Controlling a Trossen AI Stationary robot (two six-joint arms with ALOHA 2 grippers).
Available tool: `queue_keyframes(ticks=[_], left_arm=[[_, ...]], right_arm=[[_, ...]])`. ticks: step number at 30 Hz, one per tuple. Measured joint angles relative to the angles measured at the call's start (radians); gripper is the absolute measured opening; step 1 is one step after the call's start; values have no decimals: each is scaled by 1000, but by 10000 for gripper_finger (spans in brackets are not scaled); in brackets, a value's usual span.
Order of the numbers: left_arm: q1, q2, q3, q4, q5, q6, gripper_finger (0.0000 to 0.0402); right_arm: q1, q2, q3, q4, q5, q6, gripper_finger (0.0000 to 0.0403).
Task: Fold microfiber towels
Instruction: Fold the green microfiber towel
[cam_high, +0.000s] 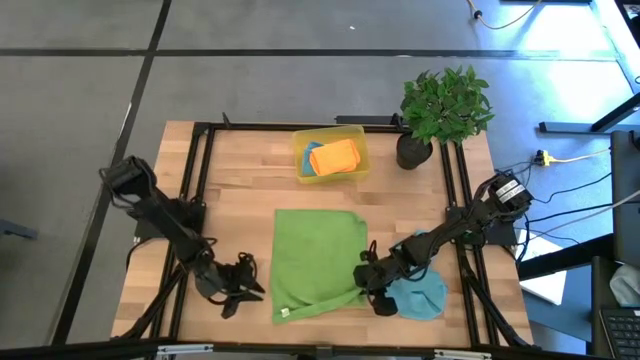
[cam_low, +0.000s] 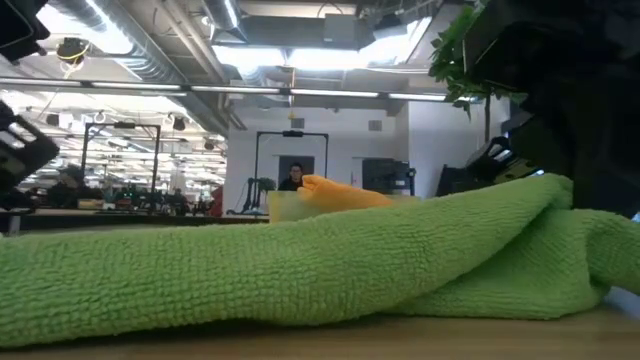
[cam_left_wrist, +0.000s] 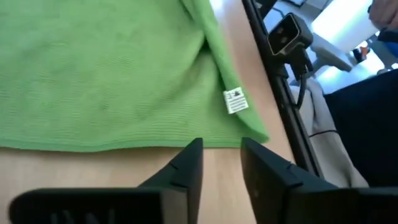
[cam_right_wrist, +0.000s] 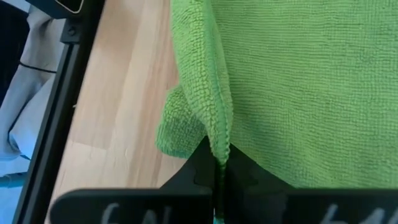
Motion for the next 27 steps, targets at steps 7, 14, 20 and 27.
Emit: queue_keyframes(ticks=[7,14,20,27], left_arm=[[5,101,26,100,-7,0,148],[0,132,62,123,35,-32,161],[1,132,72,120,47,-28,161],[5,132,72,153,56,-28,161]], right_arm=[[-1,0,0,0,0,17,6],[-3,0,0,0,0,23,6],[-2,0,0,0,0,24,6],[-2,0,0,0,0,23,6]])
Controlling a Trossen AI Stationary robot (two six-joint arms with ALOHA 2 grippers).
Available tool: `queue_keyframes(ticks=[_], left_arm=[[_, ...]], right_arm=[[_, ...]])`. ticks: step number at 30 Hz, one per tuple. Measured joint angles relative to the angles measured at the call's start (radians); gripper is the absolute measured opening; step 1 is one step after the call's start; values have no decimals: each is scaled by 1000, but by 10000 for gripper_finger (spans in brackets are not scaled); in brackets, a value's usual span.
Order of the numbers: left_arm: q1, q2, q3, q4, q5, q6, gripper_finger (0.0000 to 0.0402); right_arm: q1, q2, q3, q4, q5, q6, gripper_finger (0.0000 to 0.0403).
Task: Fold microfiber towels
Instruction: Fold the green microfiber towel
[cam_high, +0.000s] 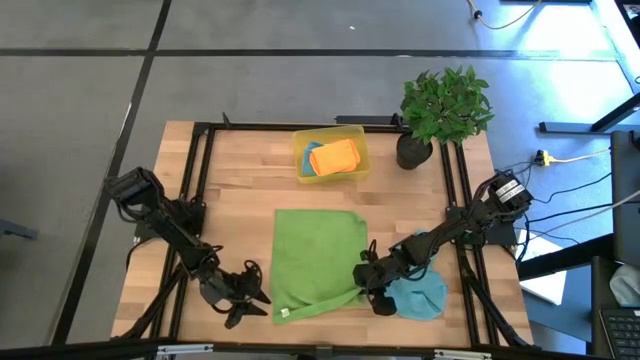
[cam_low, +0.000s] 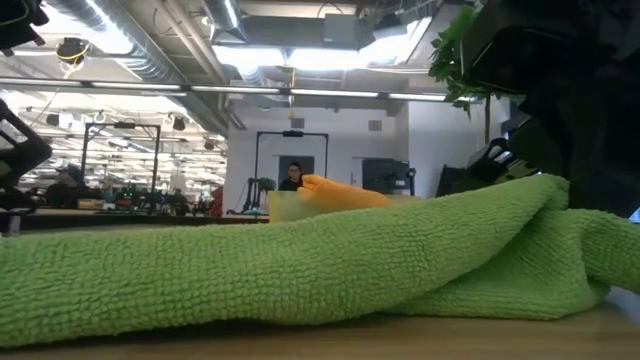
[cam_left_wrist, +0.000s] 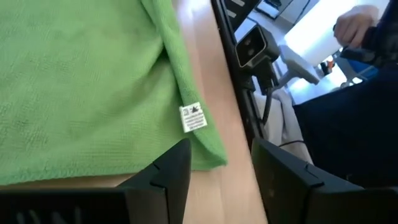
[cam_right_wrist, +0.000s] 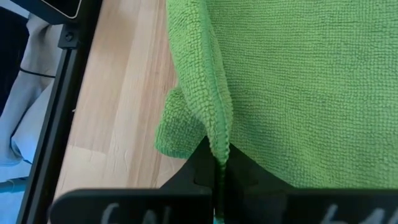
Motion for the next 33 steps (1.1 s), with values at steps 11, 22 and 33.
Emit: queue_keyframes(ticks=[11,22,33], left_arm=[[-5,10,15,-23,83,-84,161],[42,204,168,-22,201,-95,161],[84,204,183,-80,227,-91,150]], right_arm=[[0,0,0,5,0,0,6],[-6,0,1,11,3,-1,6],[-7,0,1,12,5,10,7]])
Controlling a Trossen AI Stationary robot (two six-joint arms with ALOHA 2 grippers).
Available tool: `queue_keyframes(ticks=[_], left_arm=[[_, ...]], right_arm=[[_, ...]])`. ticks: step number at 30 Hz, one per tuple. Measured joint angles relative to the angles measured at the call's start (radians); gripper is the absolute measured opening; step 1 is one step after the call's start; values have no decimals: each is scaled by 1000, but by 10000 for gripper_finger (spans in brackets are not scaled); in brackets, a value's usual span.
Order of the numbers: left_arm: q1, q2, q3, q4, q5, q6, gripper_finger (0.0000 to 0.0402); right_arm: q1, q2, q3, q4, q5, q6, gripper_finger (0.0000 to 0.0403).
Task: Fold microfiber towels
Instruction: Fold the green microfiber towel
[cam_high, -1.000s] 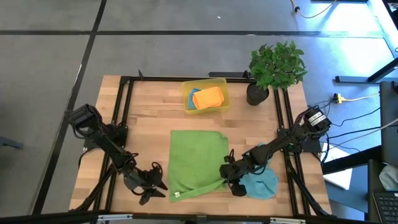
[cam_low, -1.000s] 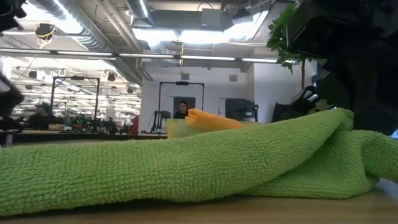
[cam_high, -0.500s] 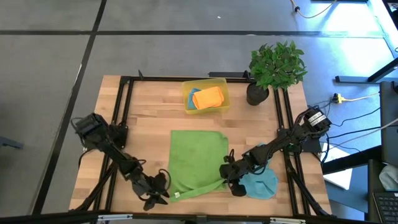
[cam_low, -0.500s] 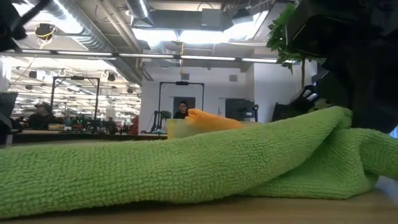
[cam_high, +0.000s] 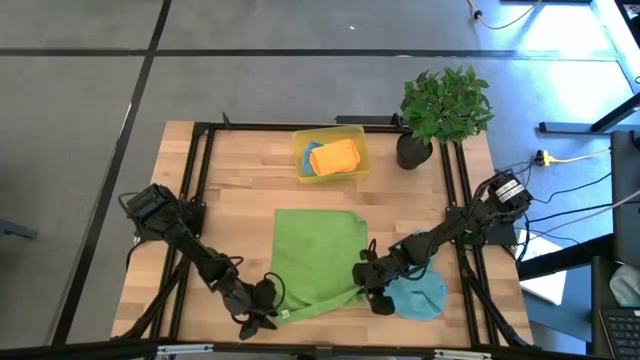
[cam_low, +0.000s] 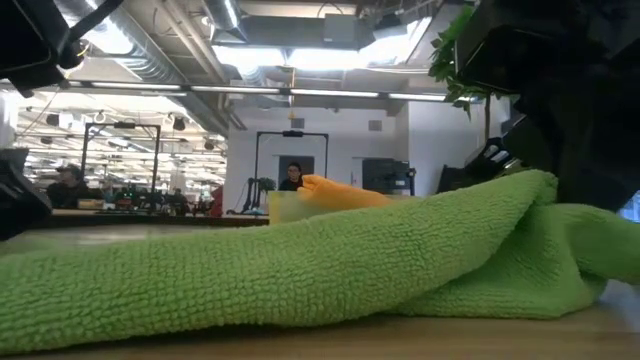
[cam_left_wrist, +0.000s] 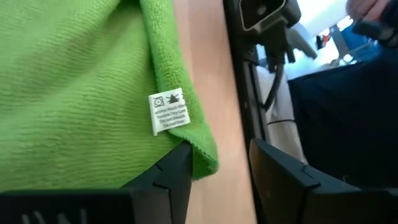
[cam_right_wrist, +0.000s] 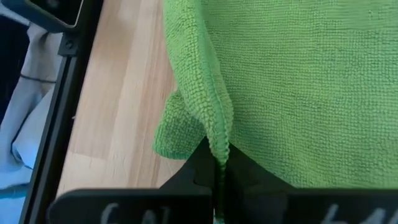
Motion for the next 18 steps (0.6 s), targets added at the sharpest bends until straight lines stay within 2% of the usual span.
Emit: queue_keyframes(ticks=[5,9,12,15,18], left_arm=[[5,-1,0,-66,-10,55,108],[6,0,-1,-77,-21,85,47],[6,0,-2,-79,-18,98,8],[4,0,-2,-81,-13,102,5],[1,1,-3,-82,-11,117,2]], right_arm=[[-11,0,0,2,29,43,37],[-11,0,0,3,22,49,79],[-11,0,0,18,-57,74,110],[-6,0,0,69,-161,115,132],[8,0,0,88,-196,153,138]])
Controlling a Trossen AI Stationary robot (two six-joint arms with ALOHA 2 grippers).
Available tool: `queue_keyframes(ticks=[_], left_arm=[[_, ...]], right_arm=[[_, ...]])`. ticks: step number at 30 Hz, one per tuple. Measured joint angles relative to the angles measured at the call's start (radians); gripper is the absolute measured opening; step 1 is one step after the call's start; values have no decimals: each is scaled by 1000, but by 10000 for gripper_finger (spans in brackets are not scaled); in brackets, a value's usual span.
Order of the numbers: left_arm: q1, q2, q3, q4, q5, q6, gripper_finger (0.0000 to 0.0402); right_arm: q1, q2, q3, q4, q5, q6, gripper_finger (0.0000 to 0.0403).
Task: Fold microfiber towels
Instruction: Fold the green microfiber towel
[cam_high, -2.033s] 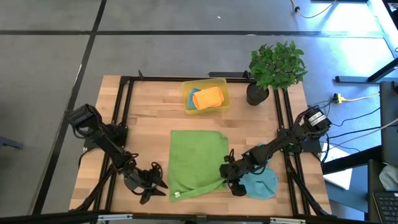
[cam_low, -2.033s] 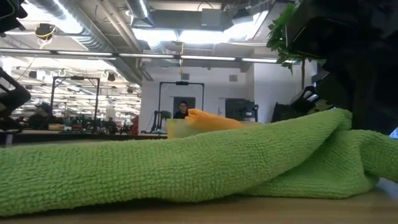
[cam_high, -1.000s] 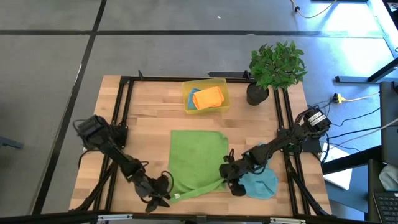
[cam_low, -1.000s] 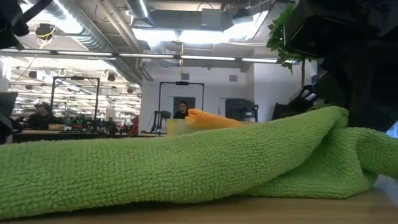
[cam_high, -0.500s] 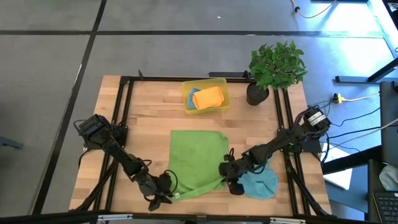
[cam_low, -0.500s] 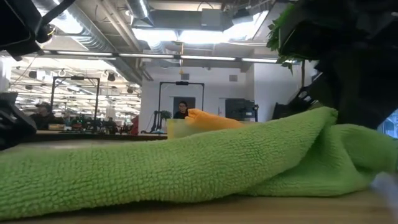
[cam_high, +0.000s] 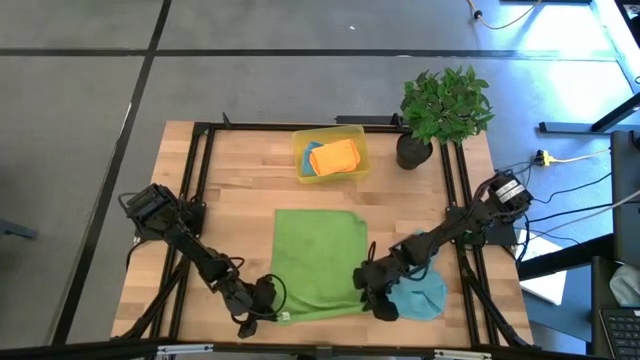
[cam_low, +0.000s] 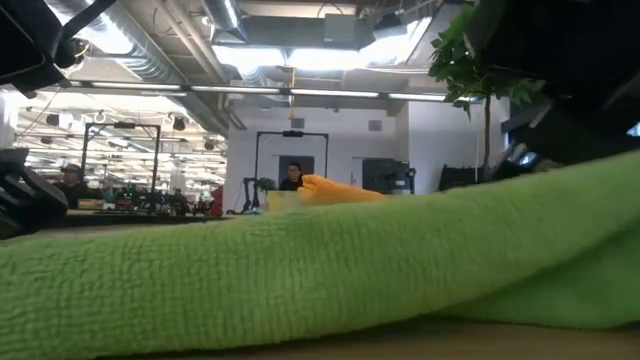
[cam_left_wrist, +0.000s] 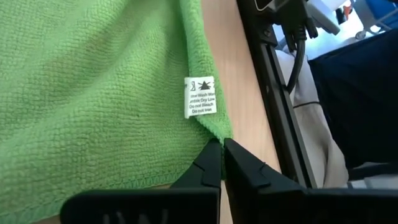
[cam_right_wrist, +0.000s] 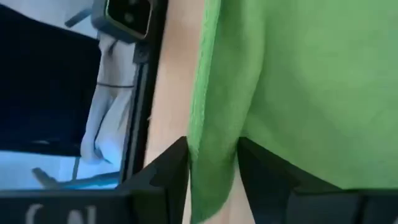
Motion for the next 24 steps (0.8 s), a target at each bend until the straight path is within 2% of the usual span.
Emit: queue_keyframes(ticks=[12,19,24], left_arm=[[0,1,0,-6,4,1,0],[0,2,0,-8,6,4,0],[3,-1,-1,-5,2,3,0]], right_arm=[[59,0,0,-61,4,73,116],[64,0,0,-42,7,19,100],[64,0,0,-10,7,-24,74]])
